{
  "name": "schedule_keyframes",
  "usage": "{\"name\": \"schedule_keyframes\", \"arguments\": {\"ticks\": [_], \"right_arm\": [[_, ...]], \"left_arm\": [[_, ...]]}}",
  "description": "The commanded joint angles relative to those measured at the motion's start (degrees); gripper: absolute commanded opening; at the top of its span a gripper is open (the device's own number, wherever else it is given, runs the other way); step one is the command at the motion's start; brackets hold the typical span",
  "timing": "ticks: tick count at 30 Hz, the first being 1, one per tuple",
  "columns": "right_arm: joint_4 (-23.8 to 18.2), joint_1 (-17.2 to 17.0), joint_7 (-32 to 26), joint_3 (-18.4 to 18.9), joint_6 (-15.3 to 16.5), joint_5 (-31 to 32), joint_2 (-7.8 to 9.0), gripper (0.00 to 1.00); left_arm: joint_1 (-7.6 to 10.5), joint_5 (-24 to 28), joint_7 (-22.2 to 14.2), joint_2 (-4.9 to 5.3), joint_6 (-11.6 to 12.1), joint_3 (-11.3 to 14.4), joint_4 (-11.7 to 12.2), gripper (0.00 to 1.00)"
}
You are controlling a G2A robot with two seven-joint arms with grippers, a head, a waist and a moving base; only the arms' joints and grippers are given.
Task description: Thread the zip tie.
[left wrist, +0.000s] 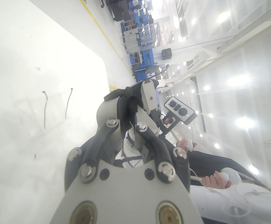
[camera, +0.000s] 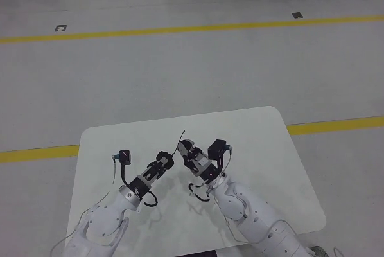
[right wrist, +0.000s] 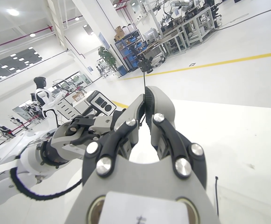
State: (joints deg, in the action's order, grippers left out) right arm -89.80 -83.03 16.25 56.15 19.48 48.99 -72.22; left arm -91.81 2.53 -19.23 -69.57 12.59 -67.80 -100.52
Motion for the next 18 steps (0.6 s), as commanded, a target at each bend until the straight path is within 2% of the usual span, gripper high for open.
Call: {"name": "schedule_keyframes", "arguments": {"ticks": [1,18], "right_arm": [[0.0,0.0,-0.2,-0.2,0.0,0.1,0.0,0.0],[0.3,0.0,-0.1,-0.7,0.0,-1.0,0.23,0.0]], "left_arm": [[0.0,0.0,0.0,0.0,0.0,0.0,0.0,0.0],[0.26,0.4,1.0,0.18,0.0,0.8,0.1,0.0]]}}
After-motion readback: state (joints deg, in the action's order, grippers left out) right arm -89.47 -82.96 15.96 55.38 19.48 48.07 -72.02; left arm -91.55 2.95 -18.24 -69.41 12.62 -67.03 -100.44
